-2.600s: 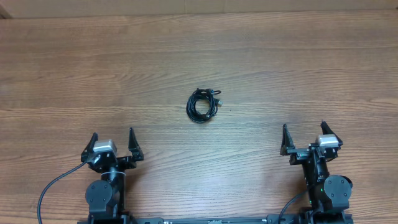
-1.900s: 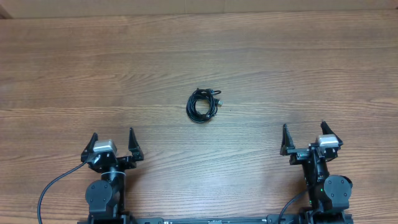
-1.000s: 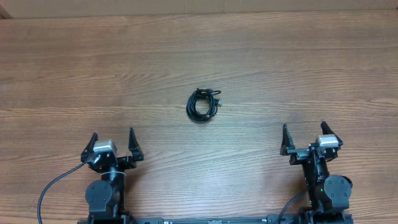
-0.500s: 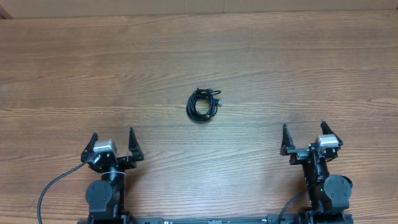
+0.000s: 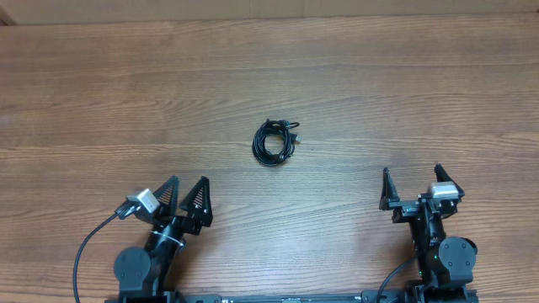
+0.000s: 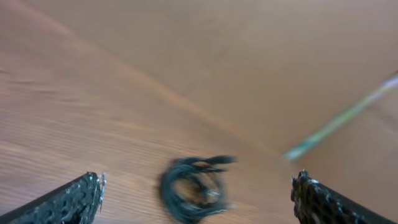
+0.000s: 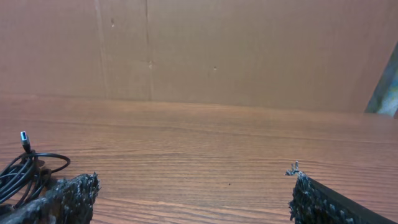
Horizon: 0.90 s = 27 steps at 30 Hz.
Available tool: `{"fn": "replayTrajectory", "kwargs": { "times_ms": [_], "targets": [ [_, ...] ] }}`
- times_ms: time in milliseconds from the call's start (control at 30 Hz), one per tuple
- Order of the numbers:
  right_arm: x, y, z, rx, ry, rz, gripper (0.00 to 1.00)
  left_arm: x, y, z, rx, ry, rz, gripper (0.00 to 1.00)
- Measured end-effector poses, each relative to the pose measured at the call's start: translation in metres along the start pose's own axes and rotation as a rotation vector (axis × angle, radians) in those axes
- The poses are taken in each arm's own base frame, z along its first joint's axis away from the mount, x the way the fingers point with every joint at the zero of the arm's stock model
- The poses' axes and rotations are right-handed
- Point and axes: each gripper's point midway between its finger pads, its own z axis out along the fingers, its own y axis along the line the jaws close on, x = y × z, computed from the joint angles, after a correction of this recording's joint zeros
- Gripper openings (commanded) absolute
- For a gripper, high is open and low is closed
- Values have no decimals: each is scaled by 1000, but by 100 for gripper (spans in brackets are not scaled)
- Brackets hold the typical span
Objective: Untangle cables
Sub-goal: 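Move the left gripper forward over the black cable coil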
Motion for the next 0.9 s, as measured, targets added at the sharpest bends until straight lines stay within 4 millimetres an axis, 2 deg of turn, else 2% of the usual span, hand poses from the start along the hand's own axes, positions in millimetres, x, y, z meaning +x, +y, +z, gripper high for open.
{"fn": "replayTrajectory", "kwargs": {
  "times_ms": [167, 300, 400, 500, 767, 900],
  "targets": [
    [0, 0, 0, 0, 0, 0, 100, -28, -54, -8, 236, -90, 43, 100],
    [0, 0, 0, 0, 0, 0, 100, -34, -69, -12, 287, -102, 75, 100],
    [0, 0, 0, 0, -1, 0, 100, -41, -79, -15, 284, -92, 108, 100],
    [0, 0, 0, 0, 0, 0, 100, -57, -98, -23, 276, -98, 184, 100],
    [0, 0, 0, 0, -1, 0, 100, -94, -123, -44, 125, -87, 300, 99],
    [0, 0, 0, 0, -1, 0, 100, -114, -136, -45, 52, -35, 314, 100]
  ]
}}
